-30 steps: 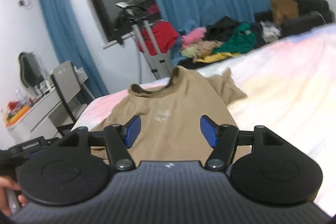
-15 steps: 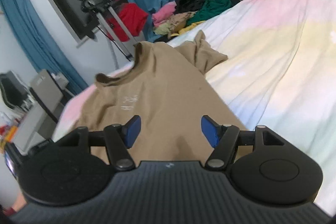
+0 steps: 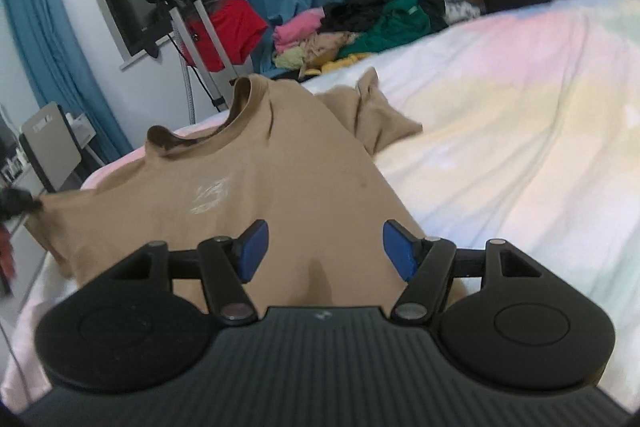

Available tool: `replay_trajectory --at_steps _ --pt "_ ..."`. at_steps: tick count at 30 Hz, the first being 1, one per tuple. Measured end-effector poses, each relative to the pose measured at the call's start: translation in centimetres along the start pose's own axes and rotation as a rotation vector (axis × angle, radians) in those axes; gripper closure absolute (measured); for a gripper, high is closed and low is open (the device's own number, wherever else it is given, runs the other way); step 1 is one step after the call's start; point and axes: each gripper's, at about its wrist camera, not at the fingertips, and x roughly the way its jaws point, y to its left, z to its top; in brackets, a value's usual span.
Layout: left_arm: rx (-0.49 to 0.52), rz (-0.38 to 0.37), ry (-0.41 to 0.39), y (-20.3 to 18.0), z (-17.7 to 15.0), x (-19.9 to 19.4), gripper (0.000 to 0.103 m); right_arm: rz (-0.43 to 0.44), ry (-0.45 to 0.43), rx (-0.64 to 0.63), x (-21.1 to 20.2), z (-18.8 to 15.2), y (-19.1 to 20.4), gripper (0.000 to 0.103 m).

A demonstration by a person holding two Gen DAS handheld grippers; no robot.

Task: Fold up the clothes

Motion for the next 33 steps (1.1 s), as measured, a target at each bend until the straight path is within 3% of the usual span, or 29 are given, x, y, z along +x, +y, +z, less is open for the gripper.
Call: replay_trajectory --at_steps 4,7,10,14,17,24,26,28,29,33 --pt "0.028 0.099 0.019 -1.2 0.5 2.9 0.100 -0.004 0.012 0.005 0.7 0.0 -0.1 0.036" --pt "-0.017 0.061 0.036 -1.9 -0.6 4.1 0.096 -0.011 0.009 -0.003 0.9 0.0 -0.1 0.036" --pt "-0.042 0.007 0.076 -1.9 -2.3 3.5 0.084 -0.014 -0.007 -0.016 0.9 0.1 -0.2 0.036" --pt "-0.081 -0.105 0.130 0.0 -4.8 -0.2 0.066 0.004 0.002 -0.011 1.2 0.1 -0.1 0.036" --pt "-0.072 -0.188 0.188 2.2 -7.6 -5.2 0.061 0.019 0.001 -0.018 0.9 0.0 0.2 0.036" --pt "-0.063 -0.420 0.490 5.0 -16.5 -18.0 0.055 0.033 -0.022 -0.054 -1.5 -0.1 0.9 0.036" --pt "-0.019 -0.445 0.548 4.7 -18.8 -20.9 0.054 0.038 -0.034 -0.058 -2.7 -0.1 0.9 0.036" --pt "0.011 -0.411 0.594 4.8 -20.6 -22.9 0.053 0.031 -0.048 -0.062 -4.0 -0.2 0.8 0.037" --pt "0.006 -0.375 0.615 5.0 -21.4 -23.7 0.051 0.027 -0.052 -0.062 -4.6 -0.2 0.7 0.036" --pt "-0.048 -0.381 0.659 6.1 -23.0 -25.0 0.051 0.012 -0.066 -0.056 -6.9 -0.1 0.1 0.036"
